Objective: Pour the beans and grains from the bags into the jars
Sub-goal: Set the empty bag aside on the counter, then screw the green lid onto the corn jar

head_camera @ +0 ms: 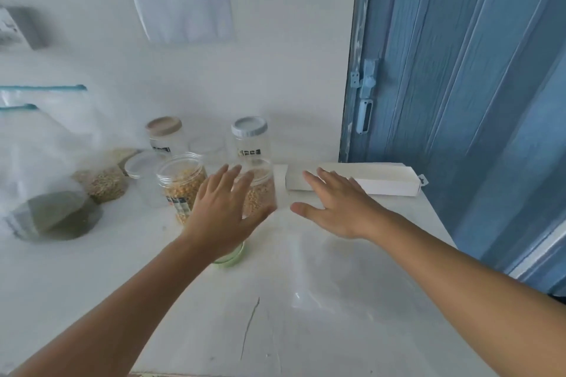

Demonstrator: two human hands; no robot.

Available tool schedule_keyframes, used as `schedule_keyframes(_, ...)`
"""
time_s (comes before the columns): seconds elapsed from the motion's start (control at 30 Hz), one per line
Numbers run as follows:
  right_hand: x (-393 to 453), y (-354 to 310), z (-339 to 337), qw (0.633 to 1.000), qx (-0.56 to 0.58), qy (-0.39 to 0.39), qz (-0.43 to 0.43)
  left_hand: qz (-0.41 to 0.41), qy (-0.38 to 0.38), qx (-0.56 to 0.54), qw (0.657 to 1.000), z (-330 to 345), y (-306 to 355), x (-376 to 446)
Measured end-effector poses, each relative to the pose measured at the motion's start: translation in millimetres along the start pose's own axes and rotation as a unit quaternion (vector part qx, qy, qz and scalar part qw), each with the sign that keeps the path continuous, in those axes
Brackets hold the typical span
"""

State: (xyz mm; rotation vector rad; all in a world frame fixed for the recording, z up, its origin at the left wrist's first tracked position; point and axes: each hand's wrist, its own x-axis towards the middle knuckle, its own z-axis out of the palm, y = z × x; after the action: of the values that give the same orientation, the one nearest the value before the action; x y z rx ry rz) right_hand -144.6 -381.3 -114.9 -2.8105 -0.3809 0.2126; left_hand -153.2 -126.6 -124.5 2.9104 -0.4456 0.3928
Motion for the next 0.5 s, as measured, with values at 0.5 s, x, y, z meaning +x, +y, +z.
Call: schedule_keyframes(0.5,79.4,-133.8,61.3,0.991,-0.014,-0.112,-0.077,-0.242,0.035,-0.159,0.956,-28.0,-123.7,-14.2)
